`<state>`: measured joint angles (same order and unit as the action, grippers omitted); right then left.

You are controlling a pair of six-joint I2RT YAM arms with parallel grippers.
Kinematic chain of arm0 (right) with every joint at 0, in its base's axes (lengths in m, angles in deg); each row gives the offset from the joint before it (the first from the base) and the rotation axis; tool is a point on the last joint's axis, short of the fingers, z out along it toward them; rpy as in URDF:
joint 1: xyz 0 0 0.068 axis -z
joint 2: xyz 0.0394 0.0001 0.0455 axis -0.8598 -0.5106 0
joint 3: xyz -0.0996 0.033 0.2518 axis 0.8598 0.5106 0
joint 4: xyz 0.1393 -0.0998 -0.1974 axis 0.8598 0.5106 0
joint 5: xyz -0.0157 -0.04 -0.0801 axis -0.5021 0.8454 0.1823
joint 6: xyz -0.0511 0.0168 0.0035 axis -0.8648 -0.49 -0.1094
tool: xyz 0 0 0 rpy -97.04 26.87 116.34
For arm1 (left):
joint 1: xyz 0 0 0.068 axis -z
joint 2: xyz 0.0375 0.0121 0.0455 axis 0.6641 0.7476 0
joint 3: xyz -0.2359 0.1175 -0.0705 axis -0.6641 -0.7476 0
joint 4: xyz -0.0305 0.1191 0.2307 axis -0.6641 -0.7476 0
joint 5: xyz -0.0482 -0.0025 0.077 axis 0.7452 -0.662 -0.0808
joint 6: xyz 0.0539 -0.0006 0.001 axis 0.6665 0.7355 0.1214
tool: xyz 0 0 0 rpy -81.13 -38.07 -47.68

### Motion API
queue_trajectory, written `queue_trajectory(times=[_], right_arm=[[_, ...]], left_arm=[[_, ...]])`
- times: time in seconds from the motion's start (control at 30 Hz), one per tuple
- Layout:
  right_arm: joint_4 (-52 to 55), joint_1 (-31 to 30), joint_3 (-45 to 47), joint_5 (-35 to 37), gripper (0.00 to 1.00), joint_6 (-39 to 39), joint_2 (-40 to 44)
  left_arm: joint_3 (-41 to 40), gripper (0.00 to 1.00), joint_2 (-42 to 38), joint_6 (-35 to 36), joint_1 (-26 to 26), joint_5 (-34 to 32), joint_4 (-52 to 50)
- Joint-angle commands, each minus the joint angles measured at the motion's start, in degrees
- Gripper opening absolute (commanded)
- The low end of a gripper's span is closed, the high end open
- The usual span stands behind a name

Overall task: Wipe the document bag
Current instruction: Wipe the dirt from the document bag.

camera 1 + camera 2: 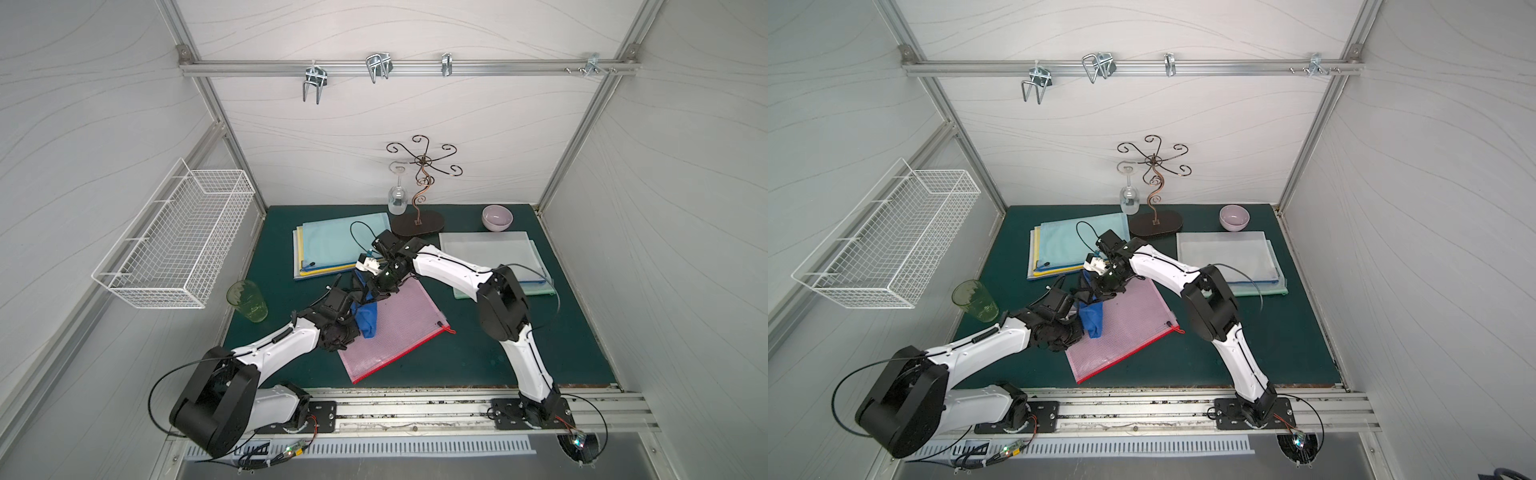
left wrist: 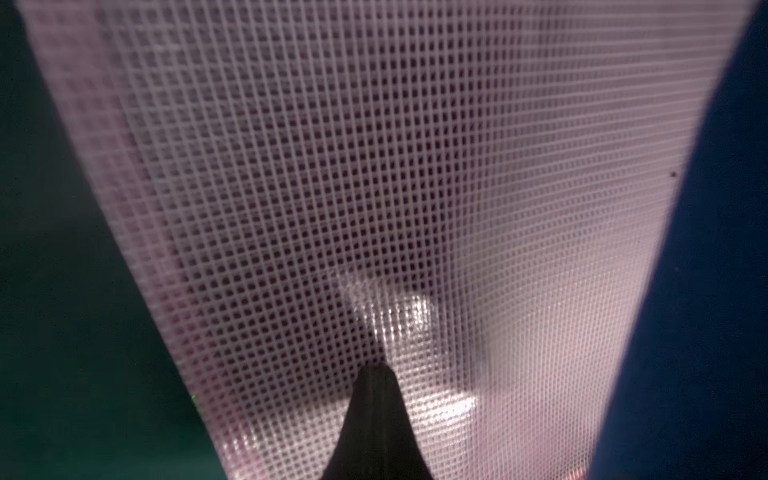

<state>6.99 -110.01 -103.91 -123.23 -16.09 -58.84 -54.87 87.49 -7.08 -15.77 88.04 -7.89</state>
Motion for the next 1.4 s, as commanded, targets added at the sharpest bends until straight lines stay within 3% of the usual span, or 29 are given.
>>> queue_trajectory(times=[0.0, 0.13, 0.27, 0.43, 0.53, 0.67, 0.8, 0.93, 1.03, 1.1, 1.23, 1.37], right_arm=[[-1.6, -0.1, -1.2, -4.9, 0.00, 3.5, -5.4], [0.7, 2.9, 3.1, 6.5, 0.00, 3.9, -4.0], [3.6, 8.2, 13.6, 21.2, 0.00, 2.5, 5.1], [15.2, 9.7, 23.4, 37.9, 0.00, -1.5, 14.8], [18.1, 9.7, 34.3, 43.3, 0.00, -1.4, 22.1], [21.4, 8.9, 43.7, 46.5, 0.00, 0.2, 33.6], [25.6, 3.6, 33.4, 47.3, 0.00, -0.8, 36.6], [21.5, 1.0, 17.5, 33.8, 0.00, -3.4, 27.0], [15.2, 0.9, 11.9, 21.6, 0.00, -3.1, 16.5], [11.4, 1.2, 10.2, 17.3, 0.00, -1.7, 11.2], [7.4, 4.2, 13.1, 20.9, 0.00, 0.9, 8.2], [10.9, 10.5, 25.1, 33.1, 0.00, 0.6, 16.2]], left_arm=[[-1.8, 0.00, 1.2, -3.1, -0.9, 0.1, 1.7], [-2.3, 0.00, 2.4, -3.5, -1.2, -0.1, 1.7], [-3.2, 0.00, 2.5, -5.0, -1.3, 0.6, 3.3], [-3.0, 0.00, 4.7, -5.0, -1.4, 1.4, 5.8], [-2.4, 0.00, 6.3, -4.3, -1.4, 2.3, 6.8], [-3.0, 0.00, 4.4, -3.7, -1.5, 2.1, 6.5], [-2.6, 0.00, 1.6, -2.1, -1.5, 0.9, 3.8], [-2.7, 0.00, 0.6, -1.6, -1.5, 0.3, 2.6], [-2.9, 0.00, 0.5, -1.6, -1.5, 0.4, 2.1], [-3.1, 0.00, -0.3, -1.5, -1.5, 0.2, 1.5], [-3.3, 0.00, -2.1, -1.6, -1.5, -0.6, 0.2], [-3.1, 0.00, -1.2, -1.6, -1.5, -0.4, 0.4]])
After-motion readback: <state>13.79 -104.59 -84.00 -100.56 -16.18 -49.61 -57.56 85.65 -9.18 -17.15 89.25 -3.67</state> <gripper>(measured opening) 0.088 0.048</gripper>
